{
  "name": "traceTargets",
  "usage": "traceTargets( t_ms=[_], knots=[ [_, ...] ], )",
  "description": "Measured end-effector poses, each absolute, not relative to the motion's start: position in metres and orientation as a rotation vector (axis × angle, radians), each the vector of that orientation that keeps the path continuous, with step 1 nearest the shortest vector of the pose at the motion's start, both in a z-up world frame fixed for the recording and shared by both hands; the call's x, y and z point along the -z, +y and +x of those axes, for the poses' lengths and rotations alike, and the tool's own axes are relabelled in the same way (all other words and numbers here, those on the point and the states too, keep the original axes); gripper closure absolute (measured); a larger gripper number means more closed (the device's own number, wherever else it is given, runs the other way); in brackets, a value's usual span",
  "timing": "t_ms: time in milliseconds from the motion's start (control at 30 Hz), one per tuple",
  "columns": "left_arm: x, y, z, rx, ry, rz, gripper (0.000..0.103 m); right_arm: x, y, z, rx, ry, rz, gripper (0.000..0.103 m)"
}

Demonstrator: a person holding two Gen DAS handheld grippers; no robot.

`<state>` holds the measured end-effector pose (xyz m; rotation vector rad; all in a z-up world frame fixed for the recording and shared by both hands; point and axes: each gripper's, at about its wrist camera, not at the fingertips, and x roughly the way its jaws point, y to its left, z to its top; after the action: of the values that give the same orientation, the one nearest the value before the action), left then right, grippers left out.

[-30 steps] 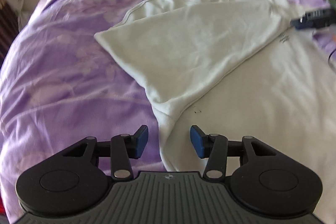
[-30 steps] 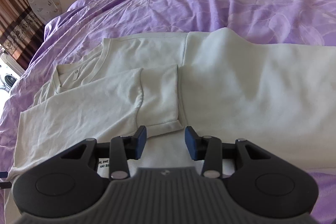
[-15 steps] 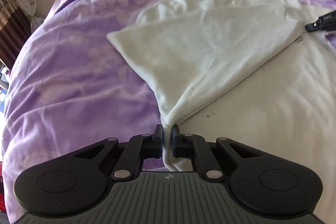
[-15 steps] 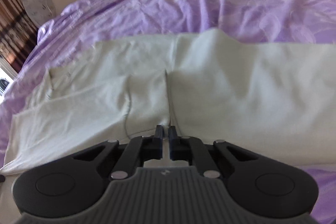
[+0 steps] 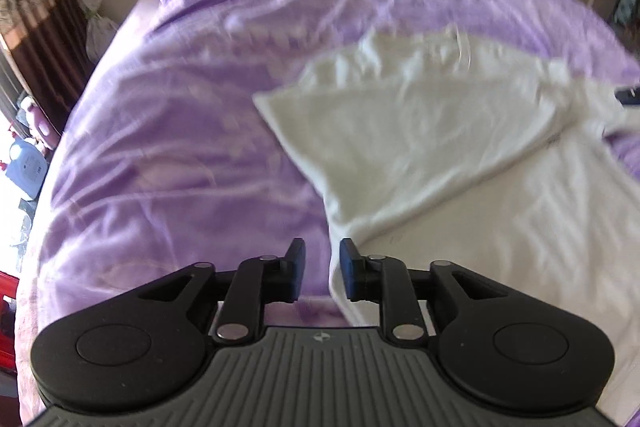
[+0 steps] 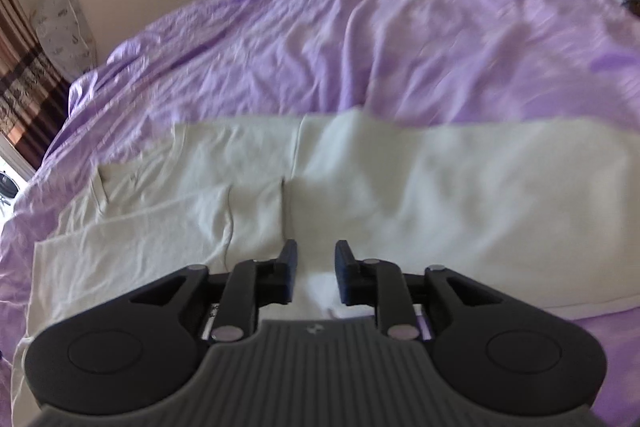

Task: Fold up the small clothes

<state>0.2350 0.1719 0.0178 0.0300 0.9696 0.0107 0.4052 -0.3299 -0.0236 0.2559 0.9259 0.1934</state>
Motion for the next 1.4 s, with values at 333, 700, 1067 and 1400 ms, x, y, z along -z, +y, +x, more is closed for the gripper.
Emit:
traceTargets(
  t_ms=[333,700,1067,1400],
  knots=[
    [-0.066,0.138,0.244,-0.039,0.771,-0.088,0.052,-0.073,-0.415,0.349,-0.093,0.815,0.241,0.062],
    [-0.03,0.118,0.287,-0.063,0.819,-0.183,0.052,-0.046,-0.56,0.309,0.206,0.783,0.444,0.062],
    [0.008,0.132,0.314,-0.115,0.889,-0.241,0.052,0.043,-0.679,0.297,0.43,0.752,0.813,0.063],
    [0.016,0.125,0.318,-0.095,0.88,-0.22,0.052,0.086,-0.7,0.3,0.513,0.733,0.947,0.071]
  ],
)
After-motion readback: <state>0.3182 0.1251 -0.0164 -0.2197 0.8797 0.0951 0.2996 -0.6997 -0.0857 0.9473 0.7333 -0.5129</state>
